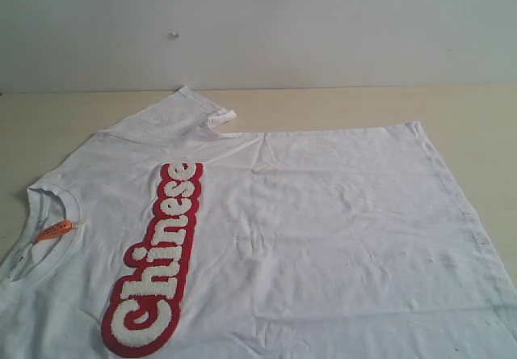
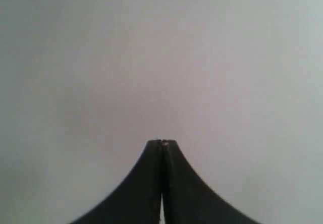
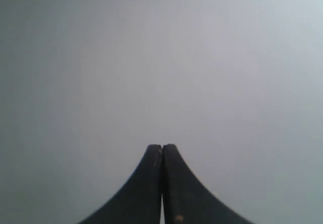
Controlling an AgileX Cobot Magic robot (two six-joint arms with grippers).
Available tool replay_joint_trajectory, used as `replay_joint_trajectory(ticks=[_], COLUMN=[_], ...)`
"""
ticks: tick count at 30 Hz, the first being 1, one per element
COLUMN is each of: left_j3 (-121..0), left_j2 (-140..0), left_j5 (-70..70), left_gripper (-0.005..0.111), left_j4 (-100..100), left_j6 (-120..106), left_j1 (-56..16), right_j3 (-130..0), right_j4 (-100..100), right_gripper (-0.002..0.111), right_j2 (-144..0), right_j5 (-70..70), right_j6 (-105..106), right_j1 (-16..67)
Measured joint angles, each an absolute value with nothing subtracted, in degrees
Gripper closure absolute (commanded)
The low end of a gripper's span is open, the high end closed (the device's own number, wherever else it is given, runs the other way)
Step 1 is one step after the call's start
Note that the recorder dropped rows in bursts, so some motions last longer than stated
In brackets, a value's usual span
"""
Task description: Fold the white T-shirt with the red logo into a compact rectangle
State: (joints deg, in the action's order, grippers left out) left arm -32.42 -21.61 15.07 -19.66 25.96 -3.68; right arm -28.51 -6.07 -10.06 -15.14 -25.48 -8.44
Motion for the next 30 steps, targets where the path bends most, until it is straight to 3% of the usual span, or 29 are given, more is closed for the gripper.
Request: replay_joint_trajectory(ticks=[14, 24, 30], left_j3=[-43.04, -43.33, -49.6], left_j2=[-52.53, -67.07, -76.19], left_j5=[-13.65, -19.93, -34.4], left_gripper=[0.107, 0.107, 0.107], left_j4=[-24.97, -17.12, -5.58], left_j6=[18.45, -5.01, -25.69], left_j1=[-4.94, -9.97, -10.34], right_j3=[-42.56, -42.85, -42.85], right_j4=[-1.37, 14.65, 24.86], right_gripper=[0.108, 0.108, 0.108], right_j2=[-35.71, -53.01, -59.77], right_j5=[15.08, 22.29, 23.7], right_j6=[-6.53, 13.91, 26.73], right_j1=[-8.44, -8.44, -8.44])
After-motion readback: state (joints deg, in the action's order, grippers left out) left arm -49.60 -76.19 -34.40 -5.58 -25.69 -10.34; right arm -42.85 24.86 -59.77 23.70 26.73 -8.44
